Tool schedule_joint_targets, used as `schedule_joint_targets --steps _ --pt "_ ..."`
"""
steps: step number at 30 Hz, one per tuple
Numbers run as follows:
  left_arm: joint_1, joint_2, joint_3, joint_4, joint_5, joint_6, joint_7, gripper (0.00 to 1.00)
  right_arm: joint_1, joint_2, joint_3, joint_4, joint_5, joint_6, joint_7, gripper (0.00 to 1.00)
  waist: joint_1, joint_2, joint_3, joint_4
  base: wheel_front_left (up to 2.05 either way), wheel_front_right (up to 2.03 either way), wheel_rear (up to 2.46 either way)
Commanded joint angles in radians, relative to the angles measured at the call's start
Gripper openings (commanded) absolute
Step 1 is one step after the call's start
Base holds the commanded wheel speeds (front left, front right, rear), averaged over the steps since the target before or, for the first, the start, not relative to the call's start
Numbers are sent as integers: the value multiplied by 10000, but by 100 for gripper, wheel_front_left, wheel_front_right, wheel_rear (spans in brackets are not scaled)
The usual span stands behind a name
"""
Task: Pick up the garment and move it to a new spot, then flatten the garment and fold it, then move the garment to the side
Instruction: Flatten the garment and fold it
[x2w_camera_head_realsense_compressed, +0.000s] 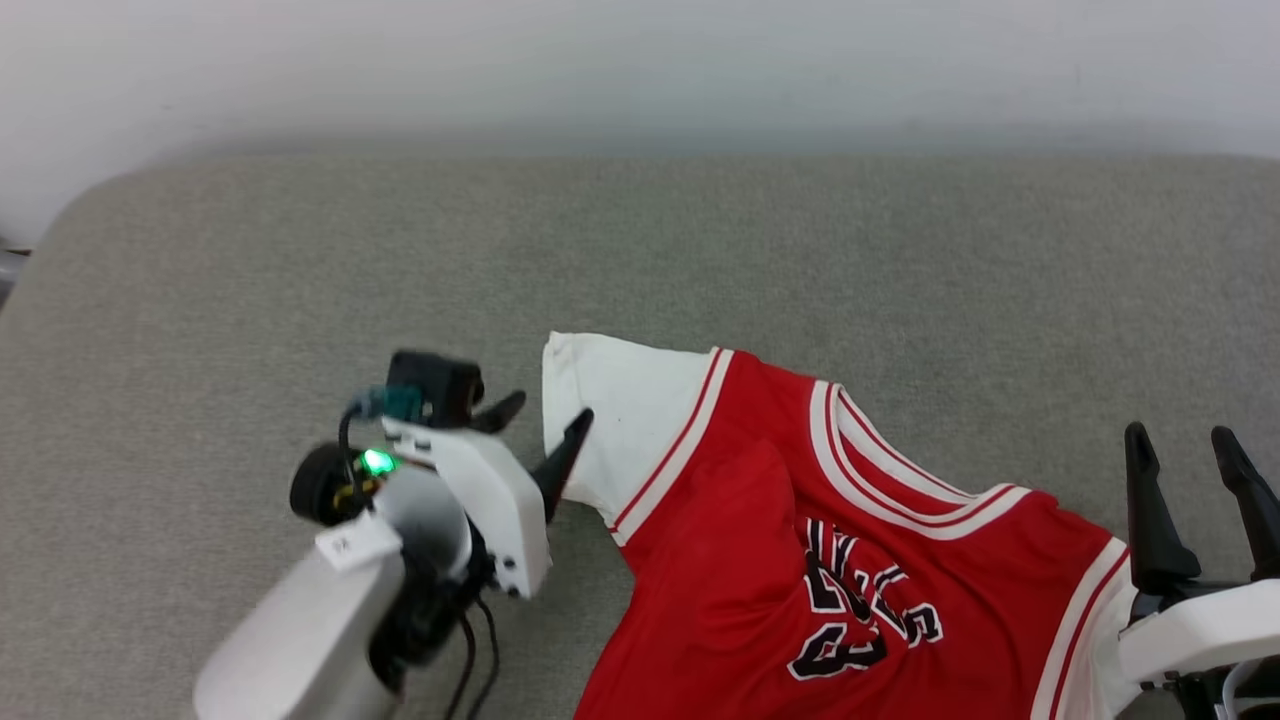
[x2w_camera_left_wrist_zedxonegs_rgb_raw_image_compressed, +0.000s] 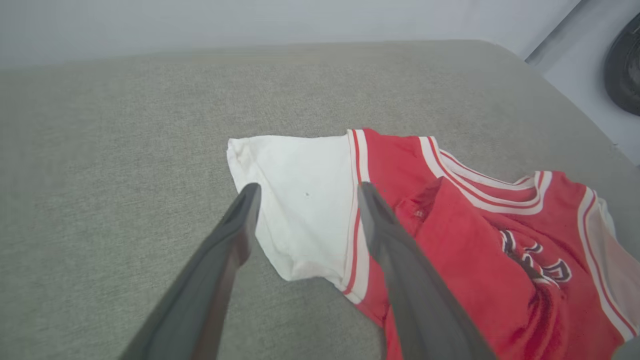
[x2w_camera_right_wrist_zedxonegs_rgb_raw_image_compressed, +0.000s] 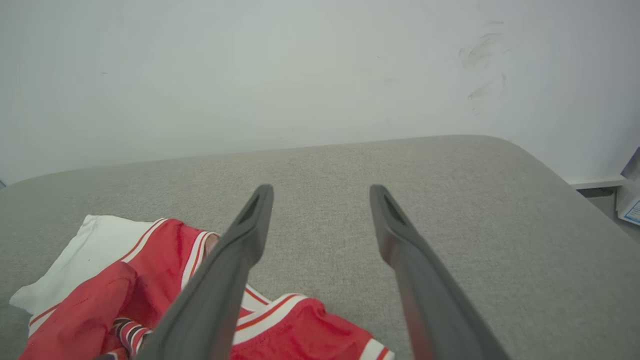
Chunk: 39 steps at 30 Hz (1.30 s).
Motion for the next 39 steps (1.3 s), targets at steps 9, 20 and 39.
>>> schedule_joint_targets --steps 9,20,39 --pt "-2222 192 -61 2269 -360 -624 1787 100 -491 18 319 348 218 -10 -307 100 -1 0 1041 -935 0 0 0" --pt "-3722 -146 -984 5422 -256 -1500 3749 100 -880 18 545 981 475 -11 -763 100 -1 0 1762 -1340 0 0 0" --pt "-4082 -281 -1131 6800 164 -1397 1220 0 -809 18 47 1386 540 -11 -572 100 -1 0 1253 -1160 0 0 0"
